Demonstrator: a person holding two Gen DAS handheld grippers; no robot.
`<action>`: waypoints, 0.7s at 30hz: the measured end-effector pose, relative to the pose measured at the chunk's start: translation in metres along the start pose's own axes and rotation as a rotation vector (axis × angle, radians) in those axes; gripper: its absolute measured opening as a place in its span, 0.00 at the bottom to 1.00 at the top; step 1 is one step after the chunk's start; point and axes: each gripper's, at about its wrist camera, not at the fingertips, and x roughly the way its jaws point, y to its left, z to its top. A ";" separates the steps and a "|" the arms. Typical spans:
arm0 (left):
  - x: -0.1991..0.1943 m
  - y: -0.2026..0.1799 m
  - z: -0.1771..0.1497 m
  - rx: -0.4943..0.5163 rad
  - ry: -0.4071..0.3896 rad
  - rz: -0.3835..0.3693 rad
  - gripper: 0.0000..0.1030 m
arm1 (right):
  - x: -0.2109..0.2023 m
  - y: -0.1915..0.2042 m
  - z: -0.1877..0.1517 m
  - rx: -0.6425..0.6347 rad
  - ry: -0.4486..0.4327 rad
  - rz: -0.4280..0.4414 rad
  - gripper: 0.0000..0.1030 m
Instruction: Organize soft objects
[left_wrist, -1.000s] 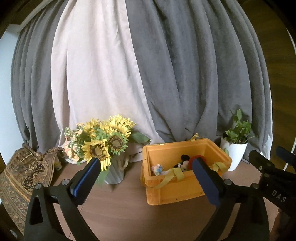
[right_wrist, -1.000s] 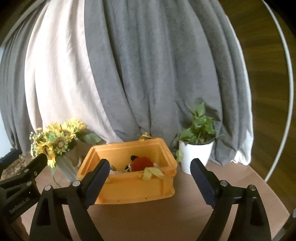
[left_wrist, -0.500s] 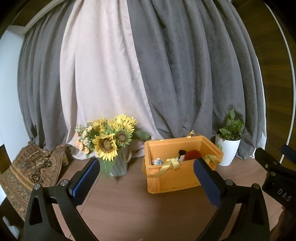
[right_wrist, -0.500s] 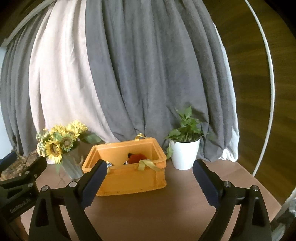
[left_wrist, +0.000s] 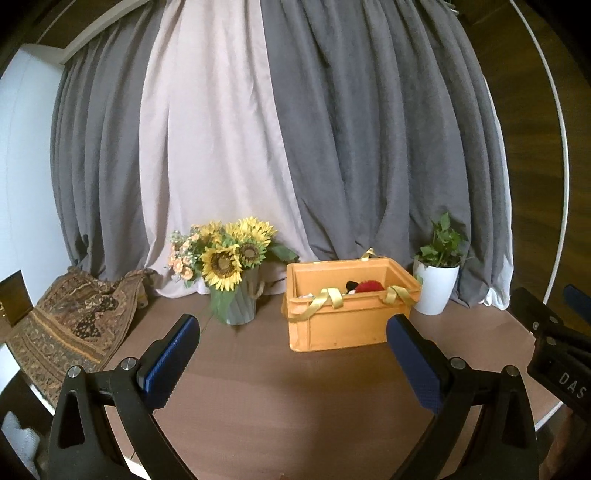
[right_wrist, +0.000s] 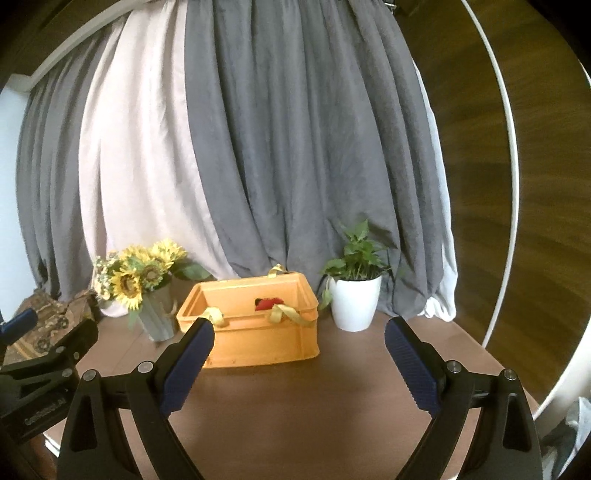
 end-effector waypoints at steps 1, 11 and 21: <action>-0.006 0.000 -0.002 0.001 -0.001 0.001 1.00 | -0.007 -0.002 -0.002 0.005 0.000 0.003 0.92; -0.065 0.004 -0.021 -0.004 -0.015 0.015 1.00 | -0.060 -0.005 -0.017 0.008 -0.010 0.025 0.92; -0.105 0.010 -0.032 -0.009 -0.024 0.030 1.00 | -0.098 -0.006 -0.026 0.003 -0.020 0.052 0.92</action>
